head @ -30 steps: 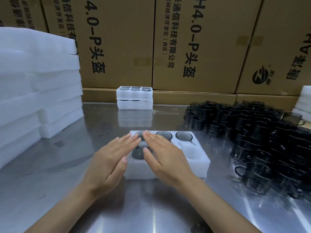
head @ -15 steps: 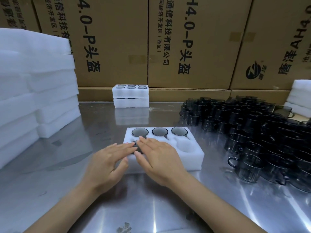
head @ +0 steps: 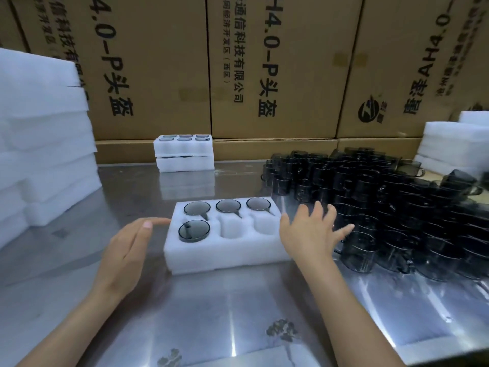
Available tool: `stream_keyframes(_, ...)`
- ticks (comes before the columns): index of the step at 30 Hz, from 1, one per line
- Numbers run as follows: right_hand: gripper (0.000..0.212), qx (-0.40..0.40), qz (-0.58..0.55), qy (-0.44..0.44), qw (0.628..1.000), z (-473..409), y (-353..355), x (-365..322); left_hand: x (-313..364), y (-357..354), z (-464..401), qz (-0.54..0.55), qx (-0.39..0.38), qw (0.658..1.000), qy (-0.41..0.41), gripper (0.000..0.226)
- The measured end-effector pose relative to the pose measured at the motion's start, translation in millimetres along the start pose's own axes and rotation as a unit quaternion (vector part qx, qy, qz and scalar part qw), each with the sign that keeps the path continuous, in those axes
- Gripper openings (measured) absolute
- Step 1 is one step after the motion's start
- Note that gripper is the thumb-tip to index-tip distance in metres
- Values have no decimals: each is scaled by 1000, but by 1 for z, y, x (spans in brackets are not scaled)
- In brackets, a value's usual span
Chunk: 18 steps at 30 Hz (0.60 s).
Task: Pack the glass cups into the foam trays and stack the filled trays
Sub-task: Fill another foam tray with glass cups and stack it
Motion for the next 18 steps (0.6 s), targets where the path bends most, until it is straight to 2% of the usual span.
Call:
stream_keyframes(4, 59, -36, -5, -40, 999, -1, 1, 7, 0, -4, 1, -9, -11, 1000, 2, 44)
stream_keyframes(8, 57, -12, 2, -20, 1000, 0, 3, 5, 1, -3, 1, -6, -7, 1000, -2, 43)
stream_keyframes(15, 44, 13, -172, 45, 984, -1, 11, 1, 2, -3, 1, 3, -4, 1000, -10, 42)
stream_keyframes(18, 42, 68, -190, 44, 979, -4, 21, 10, 2, -2, 1, 4, -4, 1000, -11, 43)
Point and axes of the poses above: each hand's wrist, its own z-axis away from the middle knuckle, its own y-axis out of the back of the hand, x = y × z, the point moved 4 cm from there along -z, towards the middle knuckle, and after that the axes turned 1 degree about x, right-handed, at the moved point
